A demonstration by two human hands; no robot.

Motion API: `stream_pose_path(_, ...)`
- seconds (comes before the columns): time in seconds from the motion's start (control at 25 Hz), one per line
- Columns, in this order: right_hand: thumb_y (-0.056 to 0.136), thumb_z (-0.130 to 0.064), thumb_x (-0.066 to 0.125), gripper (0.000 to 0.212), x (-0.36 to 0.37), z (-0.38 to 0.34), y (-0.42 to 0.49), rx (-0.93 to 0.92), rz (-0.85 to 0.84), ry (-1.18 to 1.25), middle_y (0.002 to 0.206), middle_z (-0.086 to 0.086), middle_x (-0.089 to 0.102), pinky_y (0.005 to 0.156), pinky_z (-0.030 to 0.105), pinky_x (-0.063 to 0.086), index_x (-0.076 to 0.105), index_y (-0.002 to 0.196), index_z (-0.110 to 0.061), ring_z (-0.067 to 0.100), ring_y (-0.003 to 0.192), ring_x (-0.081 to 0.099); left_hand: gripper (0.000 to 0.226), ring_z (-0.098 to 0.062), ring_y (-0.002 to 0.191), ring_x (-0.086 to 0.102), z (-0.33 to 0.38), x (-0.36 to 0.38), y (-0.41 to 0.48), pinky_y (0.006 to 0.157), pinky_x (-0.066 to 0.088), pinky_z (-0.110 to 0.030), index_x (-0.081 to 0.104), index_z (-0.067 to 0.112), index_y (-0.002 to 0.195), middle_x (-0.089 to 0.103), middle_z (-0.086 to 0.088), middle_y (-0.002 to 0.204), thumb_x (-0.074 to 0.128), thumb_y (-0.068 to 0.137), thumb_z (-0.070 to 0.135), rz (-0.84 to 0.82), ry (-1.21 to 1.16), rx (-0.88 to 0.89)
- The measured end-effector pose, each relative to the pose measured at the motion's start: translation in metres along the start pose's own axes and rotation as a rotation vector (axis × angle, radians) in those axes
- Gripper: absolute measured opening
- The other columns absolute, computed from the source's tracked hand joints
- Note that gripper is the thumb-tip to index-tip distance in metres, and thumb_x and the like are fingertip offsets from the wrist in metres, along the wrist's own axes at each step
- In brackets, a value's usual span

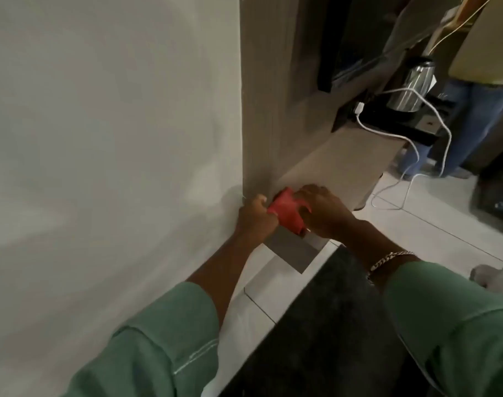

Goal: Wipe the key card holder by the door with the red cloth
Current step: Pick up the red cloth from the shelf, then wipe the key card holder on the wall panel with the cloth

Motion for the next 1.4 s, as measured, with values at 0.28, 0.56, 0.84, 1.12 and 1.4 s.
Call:
stream_pose_path(0.28,0.105,-0.022,0.042,0.047,0.068,0.042,0.018,0.035,-0.032,0.094,0.164,0.013,0.026,0.123,0.049,0.027,0.037,0.151,-0.016,0.036,0.151,0.023,0.049,-0.035,0.109,0.064,-0.043,0.068,0.038,0.096,0.055,-0.05,0.055,0.005,0.125,0.064,-0.017,0.125,0.071,0.082,0.022,0.144,-0.532,-0.398)
stream_pose_path(0.56,0.092,-0.044,0.062,0.056,0.062,0.023,-0.005,0.011,0.027,0.074,0.155,0.009,0.038,0.114,0.056,0.04,0.043,0.14,-0.022,0.035,0.14,0.038,0.048,-0.038,0.098,0.068,-0.042,0.06,0.023,0.085,0.061,-0.049,0.061,0.001,0.12,0.068,-0.019,0.114,0.076,0.075,0.01,0.131,-0.669,-0.48)
stream_pose_path(0.84,0.084,-0.065,0.056,0.084,0.028,-0.108,-0.046,-0.215,0.248,0.105,0.166,0.013,0.017,0.12,0.065,0.027,0.023,0.152,-0.03,0.039,0.154,0.016,0.016,-0.032,0.099,0.068,-0.017,-0.064,-0.041,0.074,0.062,-0.042,0.062,0.016,0.101,0.07,-0.013,0.107,0.064,0.087,0.008,-0.012,-0.539,-0.12)
stream_pose_path(1.12,0.071,-0.033,0.074,0.077,-0.049,-0.321,-0.11,-0.603,0.557,0.367,0.154,0.017,0.039,0.108,0.054,0.046,0.042,0.141,-0.024,0.041,0.14,0.039,0.021,-0.03,0.089,0.069,0.014,-0.272,-0.187,0.08,0.057,-0.043,0.065,0.007,0.104,0.072,-0.017,0.096,0.066,0.083,0.008,0.028,-0.556,0.144)
stream_pose_path(1.4,0.069,-0.022,0.079,0.083,-0.113,-0.52,-0.179,-0.812,0.942,0.65,0.148,0.023,0.042,0.117,0.031,0.035,0.042,0.143,-0.021,0.038,0.132,0.048,0.028,-0.018,0.093,0.067,0.047,-0.459,-0.37,0.086,0.057,-0.029,0.062,0.006,0.108,0.07,-0.012,0.099,0.056,0.084,-0.006,0.476,-0.329,0.63)
Point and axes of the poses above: each hand's wrist, its own y-axis towards the middle knuckle, its own x-axis out of the palm, z = x × y, the point moved 5 cm from there along y, towards the middle knuckle
